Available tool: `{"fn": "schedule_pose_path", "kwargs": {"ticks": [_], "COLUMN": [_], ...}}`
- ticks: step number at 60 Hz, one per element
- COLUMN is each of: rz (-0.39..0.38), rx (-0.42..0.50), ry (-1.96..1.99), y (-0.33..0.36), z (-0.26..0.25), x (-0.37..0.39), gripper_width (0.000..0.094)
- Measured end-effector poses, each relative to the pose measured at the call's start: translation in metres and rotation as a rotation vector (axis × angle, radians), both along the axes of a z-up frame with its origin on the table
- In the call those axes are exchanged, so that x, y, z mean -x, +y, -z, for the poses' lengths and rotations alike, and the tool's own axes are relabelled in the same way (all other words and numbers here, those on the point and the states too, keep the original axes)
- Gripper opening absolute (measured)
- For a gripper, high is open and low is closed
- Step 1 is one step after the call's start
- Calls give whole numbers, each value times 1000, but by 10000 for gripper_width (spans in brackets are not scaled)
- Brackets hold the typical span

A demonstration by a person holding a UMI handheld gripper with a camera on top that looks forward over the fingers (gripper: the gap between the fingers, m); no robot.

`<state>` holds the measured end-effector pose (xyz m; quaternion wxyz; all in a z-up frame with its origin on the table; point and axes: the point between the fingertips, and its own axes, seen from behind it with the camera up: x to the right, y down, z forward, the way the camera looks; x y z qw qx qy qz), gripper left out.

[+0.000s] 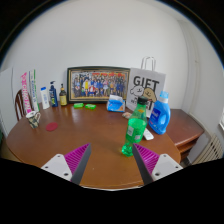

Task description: Pour water

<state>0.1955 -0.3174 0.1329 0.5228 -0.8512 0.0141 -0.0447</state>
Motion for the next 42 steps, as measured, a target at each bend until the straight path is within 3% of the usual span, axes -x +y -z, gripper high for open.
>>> {"fn": "schedule_pose_path", "kwargs": {"ticks": [14,31,36,42], "rz": [-10,-37,-50,-51], "rx": [-62,-114,-122,-139], "ry": [26,38,32,42], "y": [55,115,124,130], "z": [27,56,63,64], "x": [-72,-90,-89,-89], "gripper_width": [859,824,757,592]}}
